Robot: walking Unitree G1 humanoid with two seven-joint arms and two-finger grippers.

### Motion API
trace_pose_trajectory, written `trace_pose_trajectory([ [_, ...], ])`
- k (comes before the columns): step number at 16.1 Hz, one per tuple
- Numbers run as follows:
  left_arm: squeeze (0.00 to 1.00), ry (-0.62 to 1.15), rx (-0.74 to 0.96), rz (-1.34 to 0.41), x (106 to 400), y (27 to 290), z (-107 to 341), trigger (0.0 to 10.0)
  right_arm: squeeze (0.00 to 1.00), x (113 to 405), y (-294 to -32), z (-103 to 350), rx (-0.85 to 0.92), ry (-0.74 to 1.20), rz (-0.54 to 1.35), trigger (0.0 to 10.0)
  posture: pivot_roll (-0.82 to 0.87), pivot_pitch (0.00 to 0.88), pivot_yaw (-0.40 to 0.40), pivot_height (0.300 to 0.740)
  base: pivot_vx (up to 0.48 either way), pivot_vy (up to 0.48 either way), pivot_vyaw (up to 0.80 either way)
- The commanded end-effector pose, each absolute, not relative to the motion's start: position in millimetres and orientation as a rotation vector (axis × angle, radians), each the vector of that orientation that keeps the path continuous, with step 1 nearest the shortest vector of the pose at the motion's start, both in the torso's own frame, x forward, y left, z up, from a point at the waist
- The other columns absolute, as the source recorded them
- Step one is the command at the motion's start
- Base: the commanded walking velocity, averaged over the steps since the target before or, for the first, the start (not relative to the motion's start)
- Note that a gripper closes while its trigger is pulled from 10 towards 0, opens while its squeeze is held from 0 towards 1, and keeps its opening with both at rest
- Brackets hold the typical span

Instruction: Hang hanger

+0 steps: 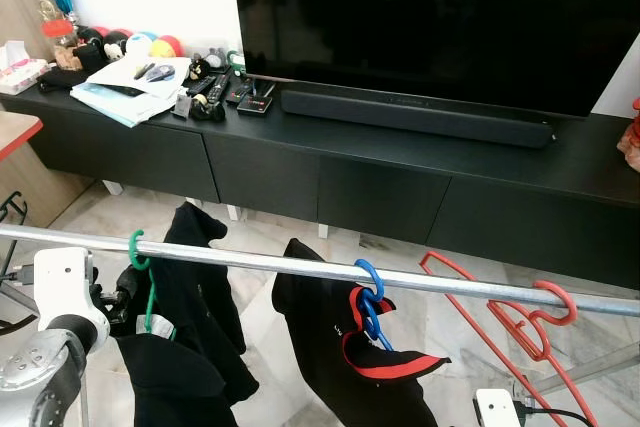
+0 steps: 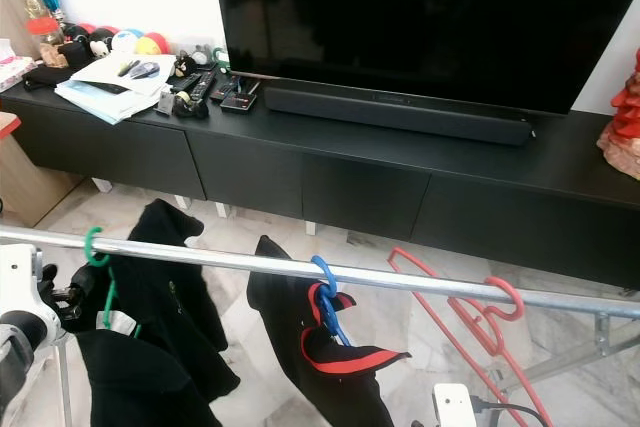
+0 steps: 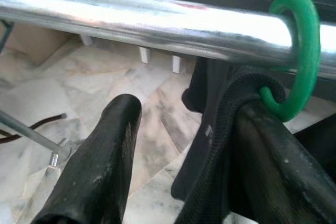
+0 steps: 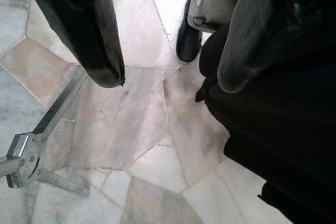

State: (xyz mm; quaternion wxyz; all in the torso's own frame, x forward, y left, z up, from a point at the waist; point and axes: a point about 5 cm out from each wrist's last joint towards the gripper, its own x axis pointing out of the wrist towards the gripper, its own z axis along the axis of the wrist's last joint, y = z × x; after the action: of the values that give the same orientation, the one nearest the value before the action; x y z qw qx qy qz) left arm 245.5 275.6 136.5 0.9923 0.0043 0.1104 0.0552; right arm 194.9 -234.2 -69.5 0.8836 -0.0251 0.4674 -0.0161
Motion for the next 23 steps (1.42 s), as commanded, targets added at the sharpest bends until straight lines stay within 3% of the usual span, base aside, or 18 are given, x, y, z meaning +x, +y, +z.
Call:
trace_pose_trajectory([
  [1, 0.00, 0.216, 0.040, 0.034, 243.6, 272.7, 146.4, 10.0, 0.00, 191.2, -233.6, -71.7, -0.049, 0.989, -0.034, 10.0, 0.09, 0.093, 0.018, 0.740, 0.000, 0.000, 0.00],
  [3, 0.00, 0.240, 0.118, 0.019, 238.7, 282.6, 150.9, 10.0, 0.00, 191.3, -233.6, -71.6, -0.048, 0.988, -0.033, 10.0, 0.09, 0.092, 0.018, 0.740, 0.000, 0.000, 0.00],
  [7, 0.00, 0.303, 0.206, 0.176, 236.4, 306.3, 147.4, 10.0, 0.00, 191.3, -233.5, -71.7, -0.049, 0.989, -0.029, 10.0, 0.09, 0.090, 0.016, 0.740, 0.000, 0.000, 0.00],
  [17, 0.00, 0.451, -0.040, 0.259, 227.7, 297.5, 98.6, 10.0, 0.00, 191.0, -232.4, -72.1, -0.046, 0.990, -0.030, 10.0, 0.08, 0.083, 0.021, 0.740, 0.000, 0.000, 0.00],
  [20, 0.00, 0.532, -0.038, 0.332, 221.7, 301.2, 85.8, 10.0, 0.00, 191.1, -232.3, -72.0, -0.047, 0.990, -0.028, 10.0, 0.09, 0.086, 0.020, 0.740, 0.000, 0.000, 0.00],
  [23, 0.00, 0.639, -0.154, 0.447, 211.7, 301.6, 66.1, 10.0, 0.00, 191.3, -232.1, -72.0, -0.047, 0.992, -0.024, 10.0, 0.09, 0.091, 0.021, 0.740, 0.000, 0.000, 0.00],
])
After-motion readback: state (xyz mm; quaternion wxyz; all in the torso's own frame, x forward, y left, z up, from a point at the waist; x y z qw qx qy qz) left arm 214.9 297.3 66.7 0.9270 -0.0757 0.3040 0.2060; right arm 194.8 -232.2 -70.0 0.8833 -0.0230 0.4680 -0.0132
